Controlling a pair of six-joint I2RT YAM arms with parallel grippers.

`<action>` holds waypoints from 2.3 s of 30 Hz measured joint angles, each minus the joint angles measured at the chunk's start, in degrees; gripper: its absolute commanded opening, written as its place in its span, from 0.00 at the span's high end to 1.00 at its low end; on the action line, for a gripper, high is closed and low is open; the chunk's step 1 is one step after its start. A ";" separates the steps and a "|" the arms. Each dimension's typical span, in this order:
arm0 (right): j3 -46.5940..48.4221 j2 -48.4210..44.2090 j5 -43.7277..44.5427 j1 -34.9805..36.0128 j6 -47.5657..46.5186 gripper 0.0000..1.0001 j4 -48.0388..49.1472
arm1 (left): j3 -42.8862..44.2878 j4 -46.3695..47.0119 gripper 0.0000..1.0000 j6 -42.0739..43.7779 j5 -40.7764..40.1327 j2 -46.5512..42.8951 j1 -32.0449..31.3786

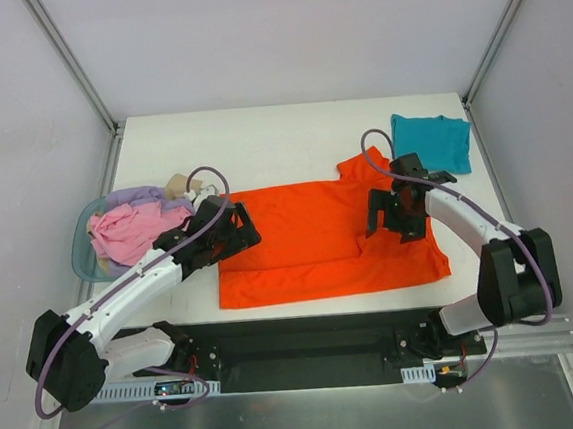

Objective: Fold and stack the t-shirts
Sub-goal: Fold the flattened tshirt in 1/3 of the way, then grap the side of the flattened tshirt furthest away from the robot with both arms

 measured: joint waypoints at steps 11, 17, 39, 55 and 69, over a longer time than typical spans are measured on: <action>-1.57 11.85 3.89 -2.97 3.17 0.03 2.45 | 1.38 -0.17 0.01 0.02 0.96 5.73 0.00; -6.64 6.73 3.19 -6.69 4.72 0.03 3.50 | 7.21 -0.09 0.01 1.20 -0.26 9.29 0.00; 2.36 -33.07 19.67 -8.39 6.64 0.03 0.90 | 48.54 -7.13 0.06 15.17 -4.15 48.35 9.70; 1.95 -23.61 23.08 -8.92 3.98 0.03 -3.74 | 59.21 -15.21 0.34 18.69 -6.49 61.18 17.05; 1.95 -20.55 22.91 -9.03 3.93 0.03 -3.61 | 56.78 -14.95 0.58 18.23 -3.45 63.82 16.83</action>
